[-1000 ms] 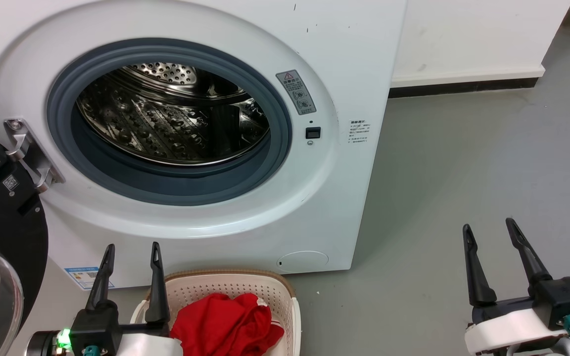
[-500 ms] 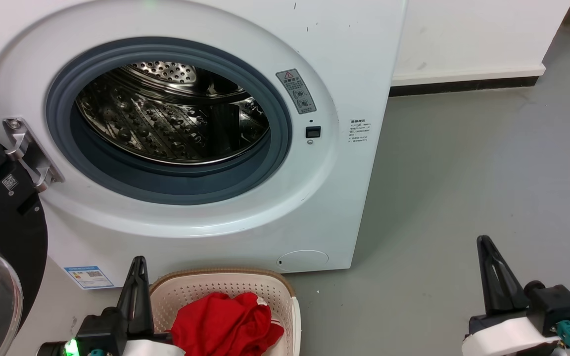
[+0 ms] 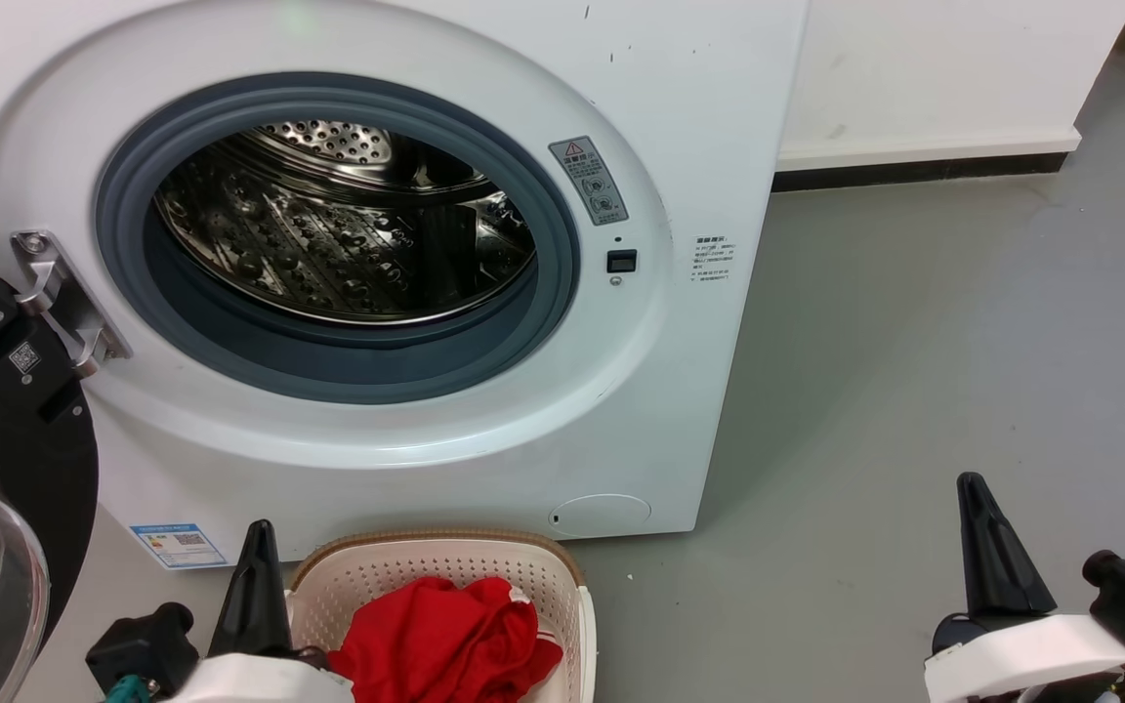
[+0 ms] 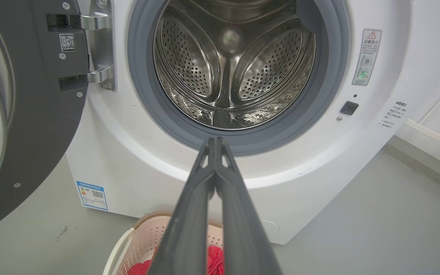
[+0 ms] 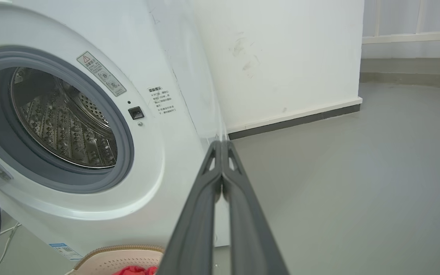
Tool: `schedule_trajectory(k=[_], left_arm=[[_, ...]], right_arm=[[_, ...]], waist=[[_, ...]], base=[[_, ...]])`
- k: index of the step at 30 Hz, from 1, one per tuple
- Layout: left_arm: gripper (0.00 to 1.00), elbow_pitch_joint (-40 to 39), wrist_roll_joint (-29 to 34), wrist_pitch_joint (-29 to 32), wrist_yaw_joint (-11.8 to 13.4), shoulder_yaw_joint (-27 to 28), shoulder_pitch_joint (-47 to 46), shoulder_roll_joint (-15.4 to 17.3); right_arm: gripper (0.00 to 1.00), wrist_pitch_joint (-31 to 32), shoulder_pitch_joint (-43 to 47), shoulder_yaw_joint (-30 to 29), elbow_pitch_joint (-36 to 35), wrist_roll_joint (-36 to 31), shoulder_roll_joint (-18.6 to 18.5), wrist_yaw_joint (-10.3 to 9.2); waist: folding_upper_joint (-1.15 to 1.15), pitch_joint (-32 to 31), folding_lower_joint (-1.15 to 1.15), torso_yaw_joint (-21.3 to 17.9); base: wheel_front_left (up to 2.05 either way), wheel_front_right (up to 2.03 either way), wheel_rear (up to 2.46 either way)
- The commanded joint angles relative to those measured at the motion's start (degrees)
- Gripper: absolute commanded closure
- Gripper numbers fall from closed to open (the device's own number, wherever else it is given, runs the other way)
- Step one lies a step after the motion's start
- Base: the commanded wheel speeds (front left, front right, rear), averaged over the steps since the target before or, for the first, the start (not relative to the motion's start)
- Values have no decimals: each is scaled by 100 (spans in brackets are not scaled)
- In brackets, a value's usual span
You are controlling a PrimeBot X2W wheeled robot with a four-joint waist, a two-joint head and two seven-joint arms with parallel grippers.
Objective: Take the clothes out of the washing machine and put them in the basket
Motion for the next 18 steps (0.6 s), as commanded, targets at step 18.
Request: schedule_trajectory(k=[18], left_arm=[[100,201,-1870,424,-215,141,-429,8]], right_arm=[[100,375,-346,-23,131,2032,-98,-2]], waist=[[0,-6,-1,62]], base=[[0,0,0]])
